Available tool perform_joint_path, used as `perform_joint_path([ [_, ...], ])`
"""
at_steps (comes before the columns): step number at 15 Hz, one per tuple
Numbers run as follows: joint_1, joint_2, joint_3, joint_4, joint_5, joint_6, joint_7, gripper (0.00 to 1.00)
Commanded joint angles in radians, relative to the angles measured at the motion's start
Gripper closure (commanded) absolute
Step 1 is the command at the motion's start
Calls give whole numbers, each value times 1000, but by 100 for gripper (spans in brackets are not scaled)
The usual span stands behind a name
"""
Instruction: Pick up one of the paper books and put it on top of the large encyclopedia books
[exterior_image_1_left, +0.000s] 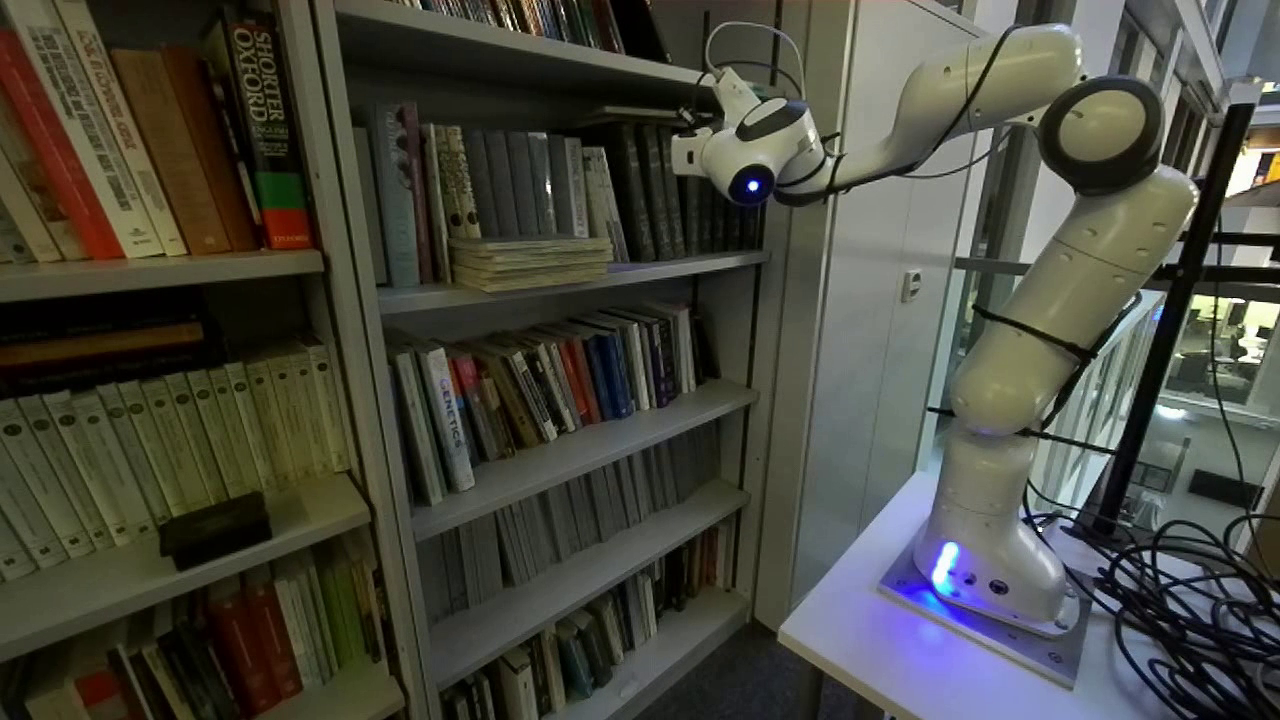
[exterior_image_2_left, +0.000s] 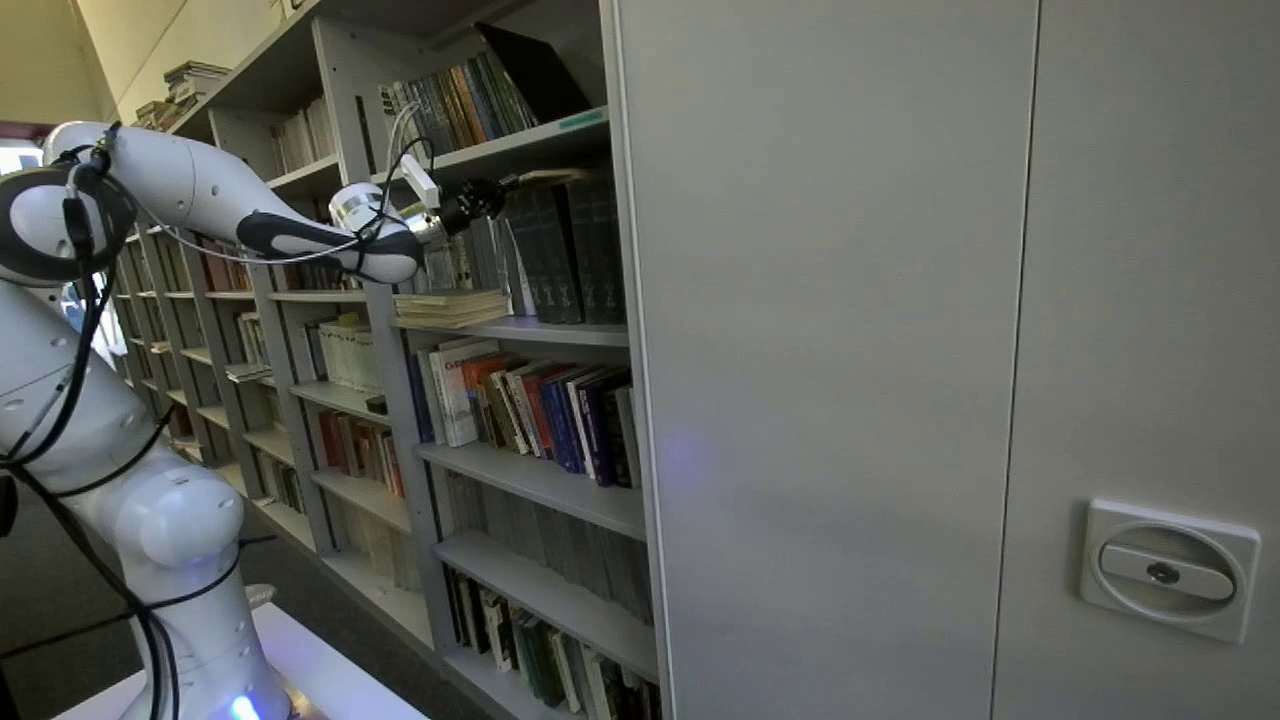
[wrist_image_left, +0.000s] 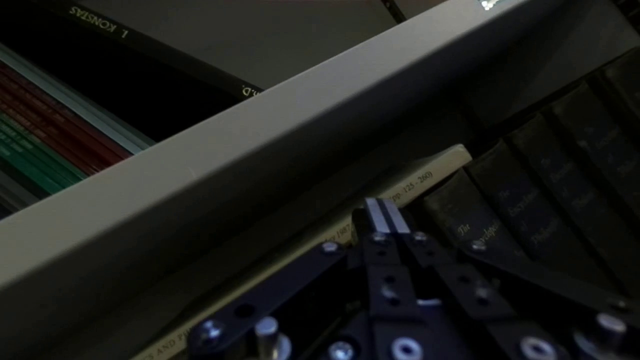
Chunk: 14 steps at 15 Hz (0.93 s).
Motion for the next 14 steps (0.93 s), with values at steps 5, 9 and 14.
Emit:
perform_joint_path([
  [5,-4,30,9,52,-32,15,-15,100],
  [9,-4,56,14,88,-34,16,-21,100],
  [14,-6,89,15,139,-47,16,-28,100],
])
